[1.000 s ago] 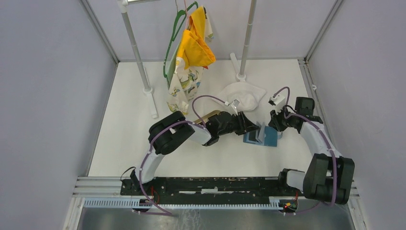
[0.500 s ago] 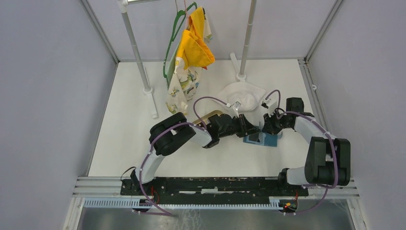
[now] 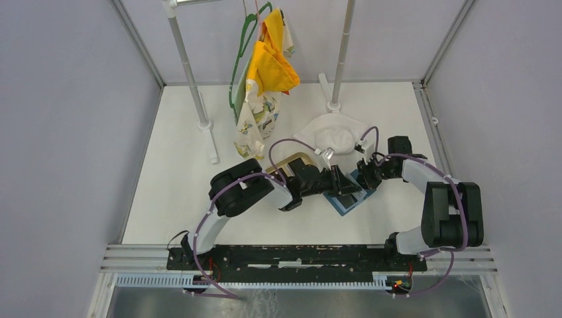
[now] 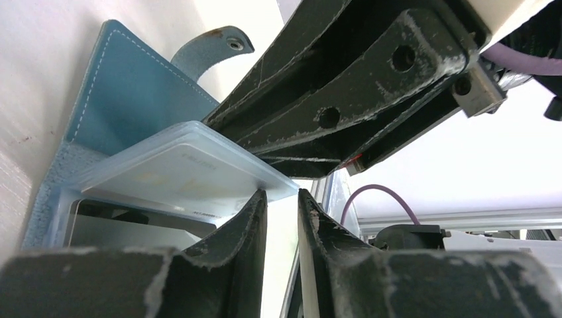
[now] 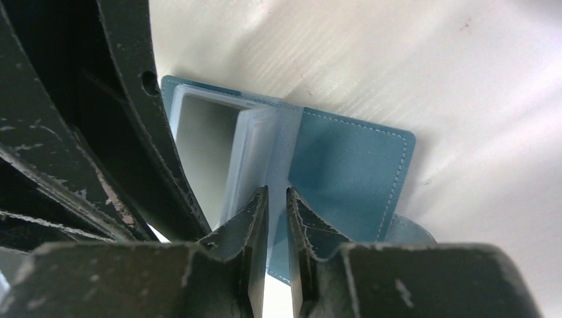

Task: Put the credit cards into the card holder
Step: Open the card holder at the center of the board.

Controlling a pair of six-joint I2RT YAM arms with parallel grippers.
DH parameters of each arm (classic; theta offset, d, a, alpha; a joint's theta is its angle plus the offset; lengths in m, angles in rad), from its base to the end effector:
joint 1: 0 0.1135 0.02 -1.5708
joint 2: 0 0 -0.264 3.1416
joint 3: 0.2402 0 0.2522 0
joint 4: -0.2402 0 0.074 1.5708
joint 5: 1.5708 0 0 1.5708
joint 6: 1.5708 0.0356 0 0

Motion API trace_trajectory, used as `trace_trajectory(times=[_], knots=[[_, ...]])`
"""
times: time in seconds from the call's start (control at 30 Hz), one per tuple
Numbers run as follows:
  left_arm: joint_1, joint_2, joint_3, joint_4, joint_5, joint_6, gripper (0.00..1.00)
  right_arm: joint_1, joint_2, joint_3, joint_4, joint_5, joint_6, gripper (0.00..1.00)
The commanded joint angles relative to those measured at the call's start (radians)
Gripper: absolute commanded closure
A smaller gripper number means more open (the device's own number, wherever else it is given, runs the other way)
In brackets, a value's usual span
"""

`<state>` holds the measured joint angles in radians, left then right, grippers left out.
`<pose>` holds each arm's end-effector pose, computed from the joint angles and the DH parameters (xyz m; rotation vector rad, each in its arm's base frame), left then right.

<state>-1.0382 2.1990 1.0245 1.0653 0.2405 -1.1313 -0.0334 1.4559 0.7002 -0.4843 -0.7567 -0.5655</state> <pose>0.2125 -0.3773 0.1125 0.1254 2.0413 -1.7262 0.2423 0.0164 0.1570 -0.8143 2.3598 0.8234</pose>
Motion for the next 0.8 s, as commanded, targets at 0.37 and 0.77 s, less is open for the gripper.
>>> trace_trajectory(times=[0.37, 0.77], knots=[[0.019, 0.036, 0.099, -0.157, -0.052, 0.102, 0.68, -0.092, -0.337, -0.016, 0.069, 0.099, -0.084, 0.61], [0.027, -0.152, -0.020, -0.210, -0.124, 0.211, 0.68, -0.073, -0.172, 0.028, -0.065, 0.046, -0.165, 0.70]])
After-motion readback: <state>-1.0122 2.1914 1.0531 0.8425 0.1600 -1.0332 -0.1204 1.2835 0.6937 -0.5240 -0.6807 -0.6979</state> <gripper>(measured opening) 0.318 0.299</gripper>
